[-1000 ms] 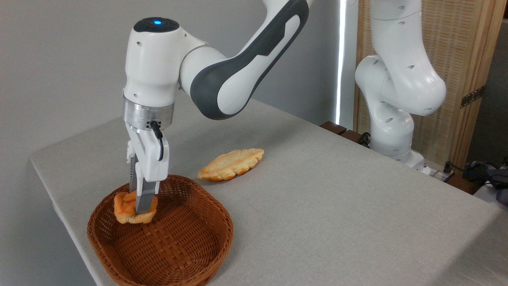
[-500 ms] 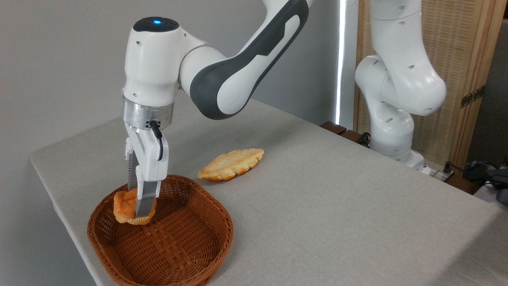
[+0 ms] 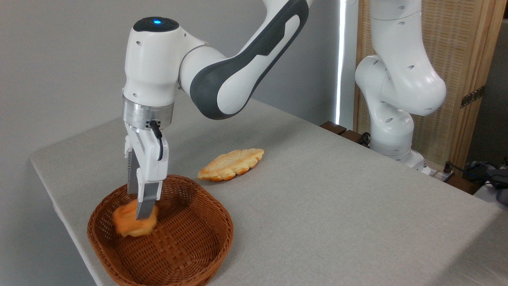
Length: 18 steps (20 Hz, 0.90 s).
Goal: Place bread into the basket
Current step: 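Lower the orange bun into the basket, then open the gripper and raise it away from the basket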
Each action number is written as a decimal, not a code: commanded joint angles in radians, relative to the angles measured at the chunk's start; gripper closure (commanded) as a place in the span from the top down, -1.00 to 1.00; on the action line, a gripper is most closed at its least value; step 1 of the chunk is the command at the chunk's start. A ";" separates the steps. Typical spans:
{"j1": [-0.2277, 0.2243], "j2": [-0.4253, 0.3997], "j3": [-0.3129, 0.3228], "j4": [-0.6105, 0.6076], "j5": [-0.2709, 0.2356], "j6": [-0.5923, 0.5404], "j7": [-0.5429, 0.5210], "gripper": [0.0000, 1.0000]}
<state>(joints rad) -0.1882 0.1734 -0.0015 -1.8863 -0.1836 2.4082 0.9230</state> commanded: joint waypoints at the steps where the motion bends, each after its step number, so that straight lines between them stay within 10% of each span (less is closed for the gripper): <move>1: 0.004 0.001 -0.002 0.009 0.010 0.003 0.004 0.99; 12: 0.012 -0.092 0.012 0.016 0.004 -0.155 -0.050 1.00; 18: 0.019 -0.160 0.046 0.120 0.009 -0.499 -0.143 1.00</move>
<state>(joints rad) -0.1709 0.0397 0.0266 -1.8479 -0.1837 2.1050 0.8486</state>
